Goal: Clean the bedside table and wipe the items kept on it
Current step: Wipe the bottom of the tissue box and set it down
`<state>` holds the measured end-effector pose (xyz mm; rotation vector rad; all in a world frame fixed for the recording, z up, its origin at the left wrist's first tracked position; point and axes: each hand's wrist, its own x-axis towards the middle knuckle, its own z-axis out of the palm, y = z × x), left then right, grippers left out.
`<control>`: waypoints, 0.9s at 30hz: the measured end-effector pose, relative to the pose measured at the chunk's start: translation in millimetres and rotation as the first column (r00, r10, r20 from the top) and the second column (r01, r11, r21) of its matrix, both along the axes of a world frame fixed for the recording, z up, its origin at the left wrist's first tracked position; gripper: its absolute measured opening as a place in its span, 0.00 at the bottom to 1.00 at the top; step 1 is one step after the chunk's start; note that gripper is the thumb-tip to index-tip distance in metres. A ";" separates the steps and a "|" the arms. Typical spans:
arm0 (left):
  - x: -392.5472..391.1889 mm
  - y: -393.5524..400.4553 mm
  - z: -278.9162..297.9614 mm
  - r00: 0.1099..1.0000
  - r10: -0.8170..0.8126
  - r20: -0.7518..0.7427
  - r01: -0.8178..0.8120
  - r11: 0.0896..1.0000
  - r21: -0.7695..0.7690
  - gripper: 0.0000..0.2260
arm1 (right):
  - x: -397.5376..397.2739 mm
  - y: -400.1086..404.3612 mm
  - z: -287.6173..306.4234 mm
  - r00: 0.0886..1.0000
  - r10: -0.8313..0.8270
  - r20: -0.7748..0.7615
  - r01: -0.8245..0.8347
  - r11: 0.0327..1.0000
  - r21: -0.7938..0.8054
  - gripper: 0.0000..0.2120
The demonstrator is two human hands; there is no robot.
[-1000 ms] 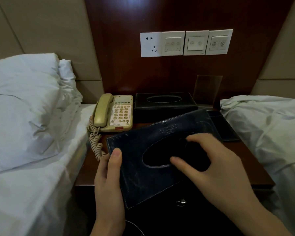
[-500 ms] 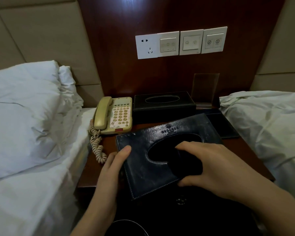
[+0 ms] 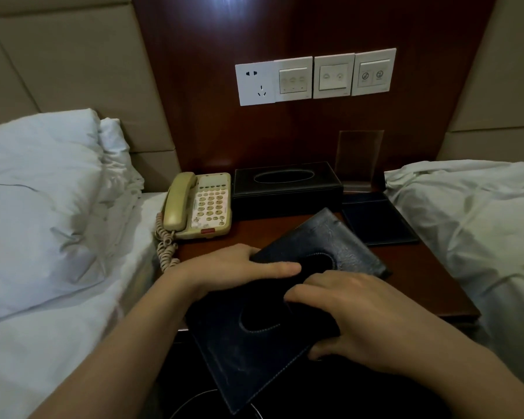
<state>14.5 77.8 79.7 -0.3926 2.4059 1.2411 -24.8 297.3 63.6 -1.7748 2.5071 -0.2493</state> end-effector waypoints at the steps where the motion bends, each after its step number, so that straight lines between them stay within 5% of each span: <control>1: -0.2 -0.6 -4.2 1.000 0.022 -0.003 -0.021 0.999 0.024 0.20 | -1.0 1.5 -1.5 1.000 -0.005 0.004 0.005 1.000 -0.011 0.31; 6: 28.6 1.1 -38.3 0.948 0.300 -0.109 -0.277 0.943 0.183 0.31 | -10.5 10.3 -3.6 0.930 -0.107 0.352 0.229 0.917 -0.326 0.21; 9: 50.5 21.4 -51.3 0.885 0.444 -0.140 -0.385 0.867 0.315 0.31 | -11.7 5.3 -8.9 0.904 -0.251 0.346 0.417 0.702 -0.578 0.14; 12: 62.6 37.6 -58.3 0.857 0.492 -0.157 -0.421 0.841 0.339 0.34 | -3.9 -3.1 -12.3 0.840 -0.310 0.445 0.541 0.537 -0.647 0.12; 14: 66.5 43.2 -61.8 0.856 0.476 -0.202 -0.412 0.864 0.290 0.40 | 6.3 -9.2 -14.0 0.850 -0.301 0.433 0.522 0.598 -0.609 0.14; 19: 68.7 50.6 -59.3 0.823 0.502 -0.267 -0.447 0.861 0.243 0.47 | 9.7 -28.5 -16.1 0.956 -0.292 -0.035 0.207 0.754 -0.623 0.14; 27: 70.3 57.2 -47.8 0.802 0.523 -0.287 -0.457 0.848 0.269 0.48 | -9.2 -32.5 -12.9 0.878 -0.449 0.164 0.407 0.525 -0.747 0.13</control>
